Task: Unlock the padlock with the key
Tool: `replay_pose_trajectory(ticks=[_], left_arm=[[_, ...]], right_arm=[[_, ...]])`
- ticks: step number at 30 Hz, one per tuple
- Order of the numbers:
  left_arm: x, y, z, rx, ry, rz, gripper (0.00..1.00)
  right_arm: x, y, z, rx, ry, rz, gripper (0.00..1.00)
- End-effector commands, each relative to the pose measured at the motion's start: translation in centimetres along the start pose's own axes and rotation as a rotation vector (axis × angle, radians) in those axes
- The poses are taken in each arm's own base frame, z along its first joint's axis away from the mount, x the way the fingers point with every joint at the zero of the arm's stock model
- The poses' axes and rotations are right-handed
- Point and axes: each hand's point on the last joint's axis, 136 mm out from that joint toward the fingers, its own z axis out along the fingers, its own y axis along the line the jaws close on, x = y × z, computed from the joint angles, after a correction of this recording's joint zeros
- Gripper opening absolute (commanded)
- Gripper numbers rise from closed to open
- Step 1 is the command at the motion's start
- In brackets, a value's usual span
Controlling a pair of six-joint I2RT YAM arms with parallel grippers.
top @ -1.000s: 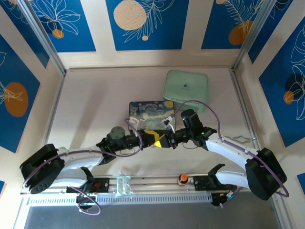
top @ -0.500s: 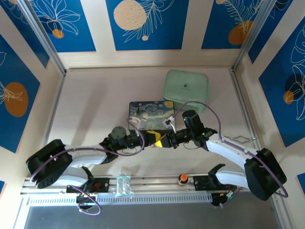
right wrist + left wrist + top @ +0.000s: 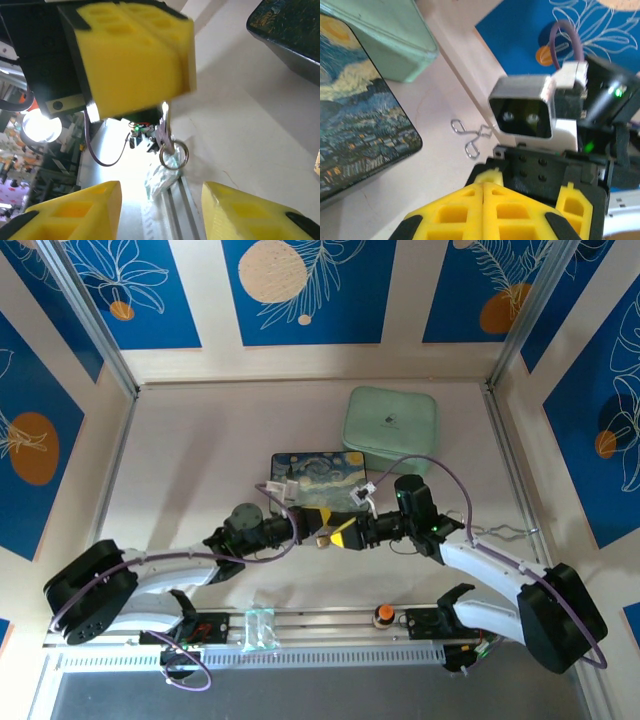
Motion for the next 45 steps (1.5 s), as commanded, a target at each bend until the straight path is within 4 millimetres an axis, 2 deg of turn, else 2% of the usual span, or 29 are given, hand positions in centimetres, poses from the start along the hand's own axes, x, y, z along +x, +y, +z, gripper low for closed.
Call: replay_pose_trajectory(ticks=[1, 4, 6, 9, 10, 14, 20, 29, 37, 45], left_arm=[[-2.7, -0.1, -0.5, -0.005, -0.135, -0.089, 0.00], [-3.5, 0.7, -1.3, -0.014, -0.218, -0.191, 0.00], [-4.1, 0.9, -1.8, -0.008, -0.269, -0.232, 0.00], [-4.7, 1.3, -2.6, -0.021, -0.332, -0.293, 0.00], [-4.8, 1.5, -2.8, -0.030, -0.346, -0.321, 0.00], [-5.5, 1.3, -3.3, -0.026, -0.382, -0.350, 0.00], [-6.1, 1.1, -4.0, -0.040, -0.410, -0.364, 0.00], [-6.1, 1.6, -4.6, -0.042, -0.445, -0.397, 0.00], [-6.4, 1.7, -5.0, -0.052, -0.471, -0.404, 0.00], [-6.5, 1.9, -5.6, -0.050, -0.493, -0.411, 0.00]], right_arm=[[-0.7, 0.2, -0.2, -0.011, -0.055, 0.008, 0.51], [-1.7, 0.1, -0.3, -0.012, -0.149, 0.048, 0.59], [-2.5, -0.2, -0.2, 0.016, -0.228, 0.087, 0.70], [-3.6, 0.0, 0.1, 0.065, -0.319, 0.120, 0.79], [-4.0, -0.2, 0.0, 0.084, -0.355, 0.145, 0.88], [-5.1, -1.0, -0.4, 0.121, -0.442, 0.292, 0.89], [-6.0, -1.2, 0.3, 0.152, -0.497, 0.390, 0.78], [-8.0, 1.5, 2.9, 0.066, -0.574, 0.328, 0.69], [-8.5, 2.3, 3.5, 0.048, -0.642, 0.307, 0.62], [-10.0, 2.6, 4.9, -0.005, -0.649, 0.301, 0.45]])
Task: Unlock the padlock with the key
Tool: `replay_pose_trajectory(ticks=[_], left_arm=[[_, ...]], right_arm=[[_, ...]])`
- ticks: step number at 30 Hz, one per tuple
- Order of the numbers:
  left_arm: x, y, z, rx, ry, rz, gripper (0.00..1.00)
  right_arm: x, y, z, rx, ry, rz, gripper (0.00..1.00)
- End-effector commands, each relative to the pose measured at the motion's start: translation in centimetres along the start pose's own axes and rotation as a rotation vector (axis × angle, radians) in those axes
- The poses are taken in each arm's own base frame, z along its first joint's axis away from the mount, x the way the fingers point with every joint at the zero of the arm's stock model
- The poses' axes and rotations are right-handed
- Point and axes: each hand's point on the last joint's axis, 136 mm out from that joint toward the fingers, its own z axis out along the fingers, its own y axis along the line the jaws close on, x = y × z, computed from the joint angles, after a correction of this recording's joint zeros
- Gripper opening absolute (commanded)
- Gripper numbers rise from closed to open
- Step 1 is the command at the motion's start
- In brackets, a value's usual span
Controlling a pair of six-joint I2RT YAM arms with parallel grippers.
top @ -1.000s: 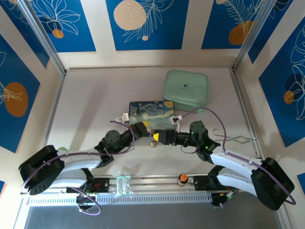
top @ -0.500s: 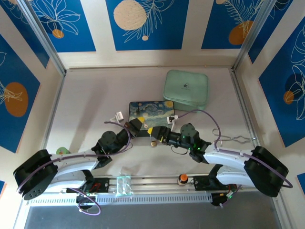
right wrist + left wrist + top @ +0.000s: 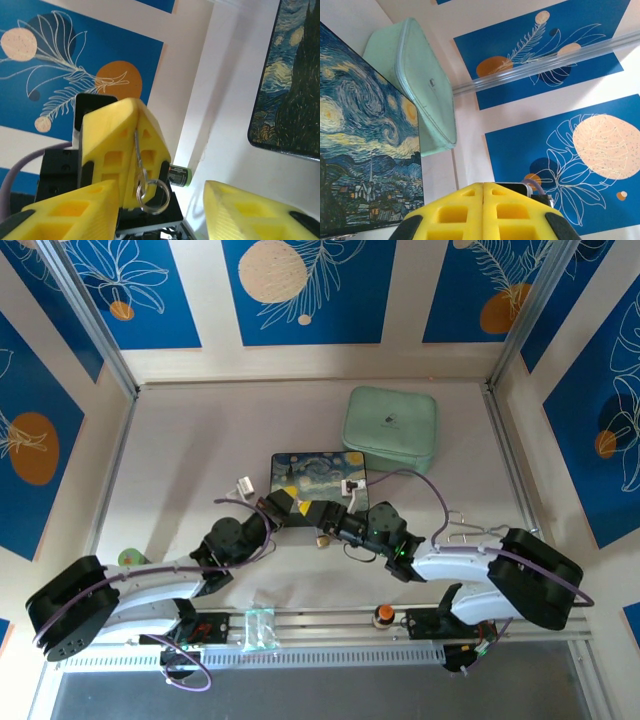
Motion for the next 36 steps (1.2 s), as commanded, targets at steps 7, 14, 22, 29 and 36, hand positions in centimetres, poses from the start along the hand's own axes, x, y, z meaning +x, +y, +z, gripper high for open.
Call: replay_pose_trajectory(ticks=[7, 14, 22, 29, 36], left_arm=[[-0.6, -0.7, -0.7, 0.041, -0.036, -0.029, 0.00], [-1.2, -0.3, -1.1, 0.040, -0.069, -0.046, 0.00], [-2.0, -0.2, -1.5, 0.031, -0.110, -0.049, 0.00], [-2.0, -0.2, -1.8, 0.029, -0.107, -0.045, 0.00], [-1.9, -0.3, -1.7, 0.036, -0.108, -0.049, 0.00]], right_arm=[[-1.6, 3.2, 1.7, -0.112, -0.065, -0.013, 0.33], [-0.3, 3.2, 2.8, -0.116, -0.035, -0.005, 0.24], [0.2, 2.3, 3.0, -0.106, -0.038, 0.016, 0.25], [-0.5, 2.3, 2.6, -0.104, -0.065, 0.006, 0.18], [-0.6, 2.6, 2.7, -0.110, -0.063, -0.001, 0.16]])
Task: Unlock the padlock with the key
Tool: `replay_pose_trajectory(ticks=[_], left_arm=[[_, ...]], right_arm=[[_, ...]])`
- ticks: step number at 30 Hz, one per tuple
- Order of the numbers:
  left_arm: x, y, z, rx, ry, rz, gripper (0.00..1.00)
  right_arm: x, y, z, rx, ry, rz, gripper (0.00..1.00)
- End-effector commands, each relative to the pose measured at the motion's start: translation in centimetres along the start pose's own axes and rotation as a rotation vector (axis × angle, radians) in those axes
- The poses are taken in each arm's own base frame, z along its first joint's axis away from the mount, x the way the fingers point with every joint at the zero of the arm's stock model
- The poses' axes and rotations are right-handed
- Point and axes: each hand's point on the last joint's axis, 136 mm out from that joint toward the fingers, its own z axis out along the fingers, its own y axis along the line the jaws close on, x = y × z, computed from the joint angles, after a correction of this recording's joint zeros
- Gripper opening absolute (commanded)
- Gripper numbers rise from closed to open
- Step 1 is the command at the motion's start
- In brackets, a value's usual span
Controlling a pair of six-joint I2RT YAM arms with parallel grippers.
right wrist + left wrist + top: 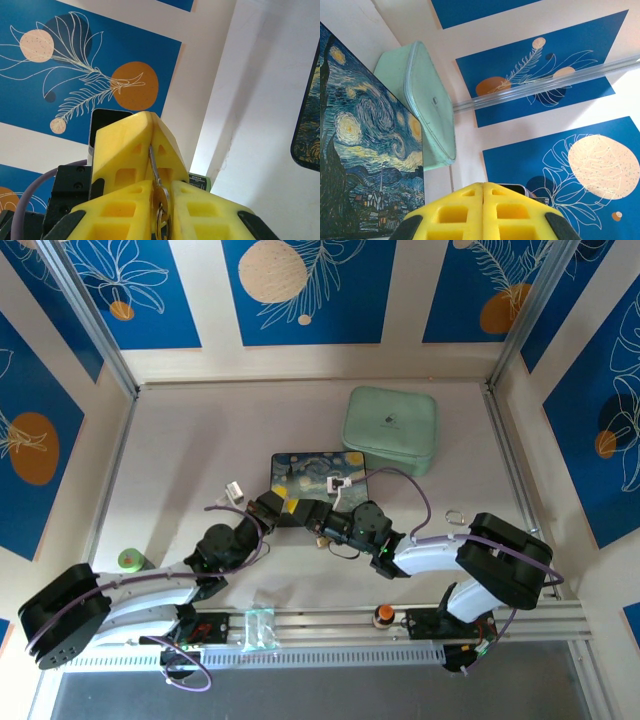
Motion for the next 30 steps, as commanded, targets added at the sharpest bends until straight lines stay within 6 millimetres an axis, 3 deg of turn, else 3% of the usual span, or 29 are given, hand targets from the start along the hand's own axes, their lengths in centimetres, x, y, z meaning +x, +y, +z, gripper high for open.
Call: replay_pose_trajectory(ticks=[1, 5, 11, 14, 15, 18, 20, 25, 30], left_arm=[[-0.3, -0.6, -0.3, 0.033, -0.022, -0.019, 0.00], [0.0, -0.6, -0.1, 0.027, -0.004, -0.018, 0.00], [-0.3, 0.4, -0.6, 0.001, -0.025, -0.027, 0.00], [-0.5, 0.5, -0.7, 0.000, -0.034, -0.025, 0.00], [-0.7, 0.5, -0.8, 0.000, -0.039, -0.023, 0.04], [-1.1, 0.9, -1.3, -0.011, -0.057, -0.003, 0.41], [-1.3, 1.4, -1.7, -0.040, -0.061, 0.034, 0.56], [-1.0, 2.8, -2.6, -0.232, 0.032, 0.242, 0.65], [2.0, 1.9, -2.1, -0.283, 0.274, 0.474, 0.63]], right_arm=[[-1.3, 1.4, 0.0, -0.042, -0.058, -0.020, 0.16], [-1.5, 1.3, 0.1, -0.043, -0.059, -0.023, 0.15], [-1.3, 0.9, -0.2, -0.031, -0.062, -0.028, 0.01], [-1.0, 0.8, -0.3, -0.020, -0.052, -0.033, 0.00], [-0.9, 0.7, -0.3, -0.013, -0.045, -0.032, 0.00], [-0.3, -0.3, -0.5, 0.040, -0.010, -0.038, 0.00], [0.2, -1.6, -0.9, 0.119, 0.043, -0.036, 0.00], [0.8, -4.2, -2.9, 0.265, 0.174, -0.030, 0.00], [1.6, -7.3, -6.0, 0.453, 0.339, -0.018, 0.00]])
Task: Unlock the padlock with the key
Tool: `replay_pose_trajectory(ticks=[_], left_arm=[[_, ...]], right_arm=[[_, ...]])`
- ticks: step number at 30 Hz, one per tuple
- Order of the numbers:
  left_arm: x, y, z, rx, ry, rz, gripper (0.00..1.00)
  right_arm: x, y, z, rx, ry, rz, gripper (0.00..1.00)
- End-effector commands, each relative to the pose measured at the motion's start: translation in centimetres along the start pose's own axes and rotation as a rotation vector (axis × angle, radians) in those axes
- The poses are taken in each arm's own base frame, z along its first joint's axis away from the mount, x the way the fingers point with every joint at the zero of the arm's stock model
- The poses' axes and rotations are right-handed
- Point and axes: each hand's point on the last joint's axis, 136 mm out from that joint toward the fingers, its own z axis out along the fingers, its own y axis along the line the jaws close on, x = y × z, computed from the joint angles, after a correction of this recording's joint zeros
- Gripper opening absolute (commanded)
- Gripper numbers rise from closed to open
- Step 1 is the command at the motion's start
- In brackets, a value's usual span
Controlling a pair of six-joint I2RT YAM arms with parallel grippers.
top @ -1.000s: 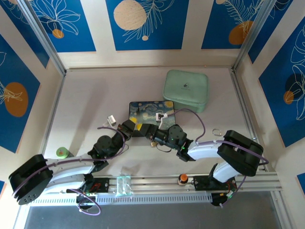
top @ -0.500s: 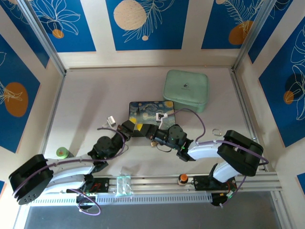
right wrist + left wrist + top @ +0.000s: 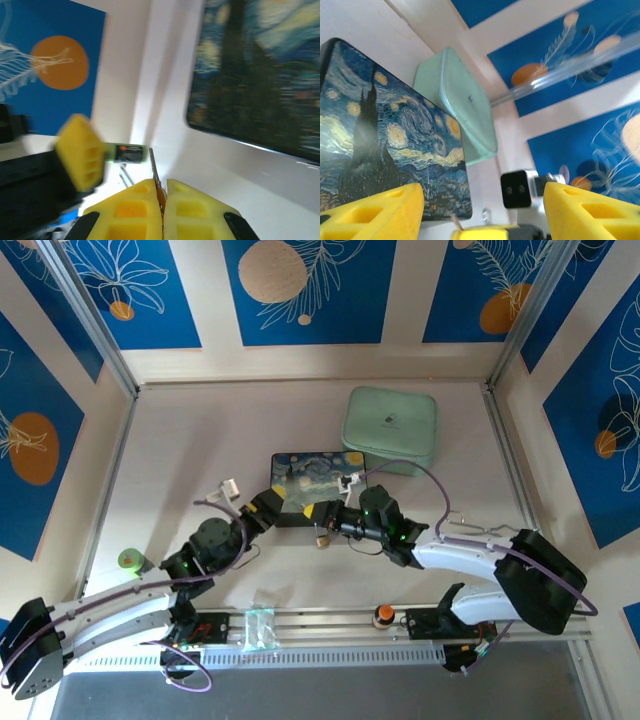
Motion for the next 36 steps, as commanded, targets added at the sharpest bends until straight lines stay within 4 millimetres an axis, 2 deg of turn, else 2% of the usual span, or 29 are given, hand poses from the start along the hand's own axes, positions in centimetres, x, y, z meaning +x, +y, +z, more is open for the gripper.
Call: replay_pose_trajectory(ticks=[1, 7, 12, 15, 18, 24, 31, 36], left_arm=[[3.9, 1.7, 0.1, -0.094, 0.237, 0.224, 0.62], [8.7, 2.8, 1.0, -0.135, 0.447, 0.345, 0.57], [12.6, 4.2, 1.9, -0.134, 0.542, 0.420, 0.58], [12.9, 5.2, 2.4, -0.154, 0.522, 0.504, 0.65], [12.6, 6.1, 3.0, -0.152, 0.471, 0.547, 0.67], [14.7, 6.9, 4.3, -0.110, 0.508, 0.581, 0.66], [15.4, 8.5, 5.2, -0.143, 0.508, 0.596, 0.65], [16.5, 9.9, 5.5, -0.152, 0.520, 0.563, 0.61]], right_arm=[[2.9, -3.2, -1.8, 0.161, 0.185, -0.027, 0.00], [2.4, -5.6, -5.2, 0.258, 0.164, -0.029, 0.00], [2.0, -6.4, -7.2, 0.285, 0.133, -0.039, 0.00], [2.4, -6.7, -7.5, 0.287, 0.143, -0.040, 0.00], [2.7, -6.9, -7.4, 0.271, 0.146, -0.034, 0.00], [2.9, -7.3, -7.4, 0.272, 0.140, -0.031, 0.00], [3.2, -7.7, -7.6, 0.275, 0.140, -0.026, 0.00], [3.4, -7.8, -7.9, 0.272, 0.132, -0.022, 0.00]])
